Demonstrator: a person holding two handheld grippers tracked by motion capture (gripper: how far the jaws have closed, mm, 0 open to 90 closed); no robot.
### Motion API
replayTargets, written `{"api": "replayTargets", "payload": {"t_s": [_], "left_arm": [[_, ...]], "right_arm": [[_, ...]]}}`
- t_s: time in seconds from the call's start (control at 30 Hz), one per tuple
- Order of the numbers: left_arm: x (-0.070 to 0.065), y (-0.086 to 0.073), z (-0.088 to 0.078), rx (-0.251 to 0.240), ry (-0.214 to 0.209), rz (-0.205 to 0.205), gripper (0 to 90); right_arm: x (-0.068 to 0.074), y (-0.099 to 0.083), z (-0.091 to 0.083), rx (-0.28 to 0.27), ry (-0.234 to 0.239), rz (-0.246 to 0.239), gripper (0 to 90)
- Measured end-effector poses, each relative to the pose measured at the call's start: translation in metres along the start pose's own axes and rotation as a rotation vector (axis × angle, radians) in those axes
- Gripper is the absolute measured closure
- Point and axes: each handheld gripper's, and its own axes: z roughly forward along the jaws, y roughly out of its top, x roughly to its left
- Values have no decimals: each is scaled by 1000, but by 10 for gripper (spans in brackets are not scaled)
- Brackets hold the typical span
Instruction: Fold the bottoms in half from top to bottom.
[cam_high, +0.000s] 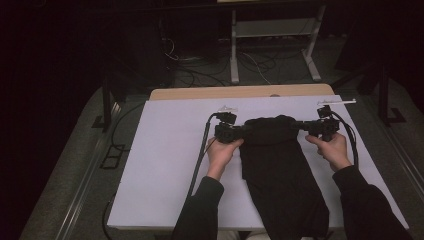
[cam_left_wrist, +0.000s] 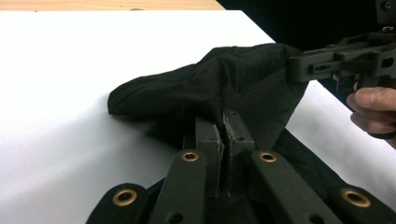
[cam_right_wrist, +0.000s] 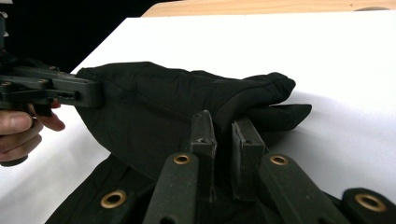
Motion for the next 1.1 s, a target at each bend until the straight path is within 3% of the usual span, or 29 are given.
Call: {"api": "replayTargets", "payload": {"t_s": [0.4, 0.73, 1.1], "left_arm": [[-11, -7, -5, -7, -30, 35, 858], [-18, -26, -11, -42, -93, 8, 859], [-24, -40, -17, -30, -115, 18, 857]], "right_arm": [[4, -18, -12, 11, -10, 8, 800], [12, -28, -18, 40, -15, -19, 800], [24, -40, -32, 51, -5, -28, 799]]}}
